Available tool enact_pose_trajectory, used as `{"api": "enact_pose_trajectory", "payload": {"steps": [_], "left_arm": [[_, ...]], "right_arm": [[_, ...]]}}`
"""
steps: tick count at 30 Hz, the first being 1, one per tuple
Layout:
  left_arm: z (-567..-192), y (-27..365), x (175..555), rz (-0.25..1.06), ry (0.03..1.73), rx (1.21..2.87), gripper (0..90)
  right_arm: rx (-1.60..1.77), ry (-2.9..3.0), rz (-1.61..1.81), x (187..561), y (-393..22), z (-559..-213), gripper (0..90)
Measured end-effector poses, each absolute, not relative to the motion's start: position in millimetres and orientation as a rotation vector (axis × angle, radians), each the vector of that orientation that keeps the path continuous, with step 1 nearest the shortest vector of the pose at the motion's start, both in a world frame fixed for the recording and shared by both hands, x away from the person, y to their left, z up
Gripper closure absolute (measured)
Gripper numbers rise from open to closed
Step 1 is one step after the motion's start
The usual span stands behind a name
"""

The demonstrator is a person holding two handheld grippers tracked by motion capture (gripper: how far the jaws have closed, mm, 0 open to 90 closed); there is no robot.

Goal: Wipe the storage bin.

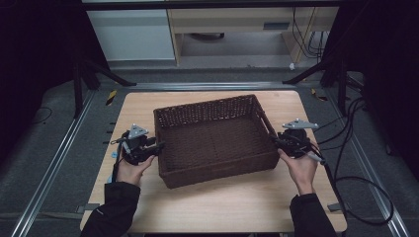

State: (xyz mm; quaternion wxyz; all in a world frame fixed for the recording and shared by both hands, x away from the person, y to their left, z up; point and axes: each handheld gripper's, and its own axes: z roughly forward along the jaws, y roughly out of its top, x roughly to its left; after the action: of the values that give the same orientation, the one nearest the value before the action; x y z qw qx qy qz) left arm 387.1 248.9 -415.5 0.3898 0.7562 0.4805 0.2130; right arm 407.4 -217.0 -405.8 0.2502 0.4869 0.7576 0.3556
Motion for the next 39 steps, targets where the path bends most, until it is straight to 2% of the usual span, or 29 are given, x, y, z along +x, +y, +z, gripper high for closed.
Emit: {"api": "enact_pose_trajectory", "payload": {"steps": [2, 5, 7, 10, 12, 17, 22, 26, 29, 31, 35, 39], "left_arm": [[-415.4, 247.3, 384.0, 0.549, 1.223, 1.923, 56.3], [-415.0, 244.4, 376.9, 0.557, 1.226, 1.927, 55.6], [-414.6, 244.4, 372.4, 0.555, 1.217, 1.925, 54.7], [-412.8, 244.7, 369.7, 0.559, 1.204, 1.937, 54.0], [-410.4, 245.2, 370.1, 0.567, 1.2, 1.931, 50.1], [-403.9, 251.6, 377.9, 0.608, 1.197, 1.909, 43.1], [-405.8, 259.9, 391.2, 0.599, 1.223, 1.9, 42.9], [-412.3, 263.6, 400.4, 0.538, 1.206, 1.891, 41.9], [-415.2, 258.5, 402.8, 0.54, 1.208, 1.91, 45.1], [-414.5, 256.2, 401.6, 0.561, 1.213, 1.92, 45.8], [-414.4, 256.2, 398.8, 0.546, 1.238, 1.903, 47.5], [-414.8, 252.1, 389.7, 0.566, 1.245, 1.891, 47.4]], "right_arm": [[1.319, 2.083, 0.95, 405.8, -216.6, -404.8, 63.5], [1.313, 2.093, 0.937, 403.3, -216.5, -404.6, 64.0], [1.315, 2.09, 0.916, 402.6, -216.4, -405.1, 68.0], [1.316, 2.077, 0.872, 403.2, -217.4, -407.0, 79.1], [1.323, 2.071, 0.877, 404.0, -219.3, -408.1, 80.5], [1.328, 2.061, 0.888, 407.9, -221.0, -409.1, 80.9], [1.322, 2.045, 0.873, 416.5, -221.1, -410.2, 80.4], [1.331, 2.038, 0.883, 421.2, -222.4, -410.8, 79.8], [1.333, 2.031, 0.878, 423.7, -221.8, -411.2, 79.1], [1.34, 2.022, 0.879, 423.8, -221.7, -411.1, 75.0], [1.34, 1.984, 0.91, 418.8, -222.4, -406.8, 56.0], [1.332, 1.953, 0.936, 409.7, -222.9, -398.6, 42.6]]}}
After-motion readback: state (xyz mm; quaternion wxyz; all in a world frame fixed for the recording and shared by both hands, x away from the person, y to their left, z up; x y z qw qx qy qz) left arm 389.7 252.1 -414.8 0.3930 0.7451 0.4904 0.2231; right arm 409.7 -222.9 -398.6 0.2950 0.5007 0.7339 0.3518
